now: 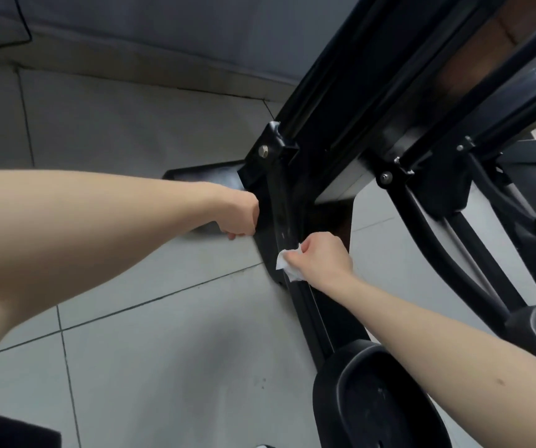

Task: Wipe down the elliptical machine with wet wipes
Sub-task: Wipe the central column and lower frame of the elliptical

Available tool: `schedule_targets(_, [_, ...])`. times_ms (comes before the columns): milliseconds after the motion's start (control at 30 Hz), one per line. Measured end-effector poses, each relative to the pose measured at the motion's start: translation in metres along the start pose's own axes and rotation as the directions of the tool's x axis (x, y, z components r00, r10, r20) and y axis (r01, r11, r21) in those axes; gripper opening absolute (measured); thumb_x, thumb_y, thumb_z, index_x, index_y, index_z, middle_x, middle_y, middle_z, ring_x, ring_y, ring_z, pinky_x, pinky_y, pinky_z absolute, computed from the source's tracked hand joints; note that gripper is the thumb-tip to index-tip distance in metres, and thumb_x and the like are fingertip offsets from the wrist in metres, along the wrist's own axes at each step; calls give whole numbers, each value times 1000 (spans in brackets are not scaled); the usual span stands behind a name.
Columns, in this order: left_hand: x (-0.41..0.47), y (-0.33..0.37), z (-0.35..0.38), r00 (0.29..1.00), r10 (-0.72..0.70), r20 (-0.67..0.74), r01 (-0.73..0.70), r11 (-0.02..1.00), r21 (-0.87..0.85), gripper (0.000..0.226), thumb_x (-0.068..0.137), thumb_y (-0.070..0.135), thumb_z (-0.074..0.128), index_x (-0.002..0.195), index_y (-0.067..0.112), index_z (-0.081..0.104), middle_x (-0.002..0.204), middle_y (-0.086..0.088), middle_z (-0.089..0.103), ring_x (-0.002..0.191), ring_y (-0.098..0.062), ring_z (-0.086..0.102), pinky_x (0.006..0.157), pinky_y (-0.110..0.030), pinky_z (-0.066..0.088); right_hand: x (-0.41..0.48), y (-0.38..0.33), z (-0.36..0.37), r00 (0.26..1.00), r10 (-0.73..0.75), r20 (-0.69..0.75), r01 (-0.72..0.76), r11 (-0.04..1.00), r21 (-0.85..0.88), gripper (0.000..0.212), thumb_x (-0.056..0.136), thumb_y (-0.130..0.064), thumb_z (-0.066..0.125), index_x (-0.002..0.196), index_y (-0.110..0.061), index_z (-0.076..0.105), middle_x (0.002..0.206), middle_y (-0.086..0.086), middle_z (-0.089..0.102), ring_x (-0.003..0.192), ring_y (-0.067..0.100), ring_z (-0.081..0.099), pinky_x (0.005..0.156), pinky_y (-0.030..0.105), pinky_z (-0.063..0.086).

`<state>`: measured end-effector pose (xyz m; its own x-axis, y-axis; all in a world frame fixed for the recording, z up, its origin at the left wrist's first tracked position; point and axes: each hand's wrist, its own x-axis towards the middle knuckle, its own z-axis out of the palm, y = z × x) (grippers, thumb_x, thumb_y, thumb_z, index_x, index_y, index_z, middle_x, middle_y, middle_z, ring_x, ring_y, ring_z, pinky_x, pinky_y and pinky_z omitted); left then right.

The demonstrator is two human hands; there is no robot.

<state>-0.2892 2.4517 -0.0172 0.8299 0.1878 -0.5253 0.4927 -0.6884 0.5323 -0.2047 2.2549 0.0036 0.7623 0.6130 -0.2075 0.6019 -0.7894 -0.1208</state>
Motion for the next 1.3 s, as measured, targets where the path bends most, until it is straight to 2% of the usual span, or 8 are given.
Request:
schedule_targets(400, [2,-12,-1,1000,-22,9,22,1000,5,29,91,13,49,104,1,72,87,-12,78,77,-24,67,76,-33,55,0,-2,-6,998,16,53,-23,992,122,38,80,-37,71,52,-18,54,54,-5,57,63,18,63,59,31,50])
schedule_targets(500, [0,-17,-5,999,-33,3,33,999,10,28,92,14,50,104,1,71,88,-12,78,75,-24,65,70,-31,53,19,1,-29,983,-124,-135,140,983,116,25,90,-38,69,71,-21,69,70,-8,67,74,15,65,63,31,49])
schedule_targets(633, [0,-20,-7,999,-50,-10,50,999,7,26,95,17,53,107,2,70,86,-10,78,67,-20,63,58,-25,48,50,-24,-32,699,-558,-446,622,783,-4,11,95,-15,68,99,-16,79,103,-4,75,107,18,66,91,32,51])
schedule_targets(733, [2,-20,-5,998,-55,-12,55,998,5,26,95,16,53,109,2,70,89,-11,78,68,-20,64,60,-25,49,63,-9,-10,374,-918,-131,789,389,-475,22,100,-8,58,115,-4,74,123,12,69,134,36,54,109,53,44])
schedule_targets(833, [1,-17,-5,999,-47,-2,47,999,3,22,95,15,52,103,4,69,94,-15,77,64,-19,61,58,-25,49,30,37,0,360,-886,294,850,181,-494,43,105,-27,47,137,-2,61,147,12,56,153,31,30,125,53,21])
schedule_targets(967, [-3,-22,-7,999,-48,-5,48,998,26,18,93,15,51,91,8,68,86,-12,76,66,-21,63,55,-25,47,9,67,-1,258,-786,562,907,-3,-420,55,109,-42,33,147,-7,54,160,8,43,157,22,19,129,45,6])
schedule_targets(1133, [-4,-25,-8,997,-71,5,71,996,49,18,94,15,51,86,9,67,81,-9,75,61,-20,62,55,-25,48,67,-1,-31,495,-843,210,761,304,-574,62,108,-41,30,154,-1,40,165,15,30,157,30,15,128,49,13])
schedule_targets(1300, [-2,-19,-7,999,-48,8,47,997,67,19,94,17,52,84,9,65,77,-7,73,61,-20,60,54,-25,47,7,49,3,559,-764,323,805,407,-431,71,107,-44,34,161,-2,18,171,14,5,158,29,-11,128,49,8])
